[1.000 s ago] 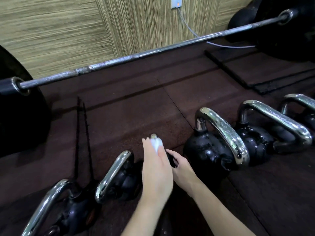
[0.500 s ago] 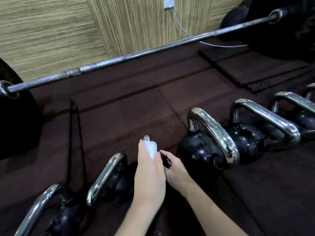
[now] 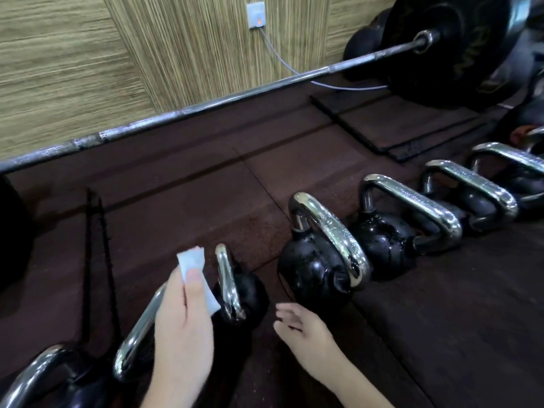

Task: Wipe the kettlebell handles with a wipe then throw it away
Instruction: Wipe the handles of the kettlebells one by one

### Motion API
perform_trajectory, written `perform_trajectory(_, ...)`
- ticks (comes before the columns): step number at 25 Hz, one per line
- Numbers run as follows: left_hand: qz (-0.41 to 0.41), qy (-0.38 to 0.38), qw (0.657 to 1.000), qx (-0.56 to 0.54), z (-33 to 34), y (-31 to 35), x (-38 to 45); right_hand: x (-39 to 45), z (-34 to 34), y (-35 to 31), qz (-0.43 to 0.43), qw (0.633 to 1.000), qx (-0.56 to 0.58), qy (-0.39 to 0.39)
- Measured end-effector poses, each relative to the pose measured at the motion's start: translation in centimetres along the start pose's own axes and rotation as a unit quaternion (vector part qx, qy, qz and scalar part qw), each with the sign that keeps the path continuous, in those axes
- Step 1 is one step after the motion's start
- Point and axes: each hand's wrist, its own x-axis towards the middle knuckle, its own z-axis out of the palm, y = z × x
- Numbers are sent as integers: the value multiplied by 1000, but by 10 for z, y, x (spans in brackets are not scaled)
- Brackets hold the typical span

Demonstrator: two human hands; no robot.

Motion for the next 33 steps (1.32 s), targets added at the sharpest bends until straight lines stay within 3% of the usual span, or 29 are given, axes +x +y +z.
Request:
perform_trajectory(3,61,-41,997,4,9,38,34,-22,-49,11,18,996,-44,69)
perform_trajectory(6,161,-94,980,75,46,61,60,-26,-87,5,43,982,-29,182)
perform_trajectory(8,240,-169,941,167,82,70,64,-21,-102,0,29,967,22,252)
perform_trajectory(9,291,-207,904,235,100,72,57,-17,-110,-4,15,961,56,271)
perform_trajectory(11,370,-254,830,331,126,73,32,-4,-121,-14,-29,965,118,232)
perform_trajectory(14,452,-271,767,367,137,69,-6,10,-136,-27,-70,981,138,114)
perform_trajectory(16,497,-262,736,378,137,69,-3,18,-140,-27,-52,986,127,99)
perform_trajectory(19,452,-260,774,358,136,69,38,30,-137,-17,-32,987,103,119)
perform_trajectory(23,219,-300,901,227,140,76,91,31,-132,-16,3,985,107,132)
perform_trajectory(25,226,-297,902,218,138,78,94,30,-132,-17,7,985,103,141)
perform_trajectory(27,333,-304,842,297,131,81,71,34,-131,-8,11,984,92,151)
perform_trajectory(31,590,-327,607,420,124,76,15,30,-135,-18,12,990,64,129)
perform_trajectory(32,614,-332,584,415,121,72,19,28,-136,-23,9,991,55,124)
perform_trajectory(33,618,-324,589,407,119,69,31,26,-137,-25,5,991,44,125)
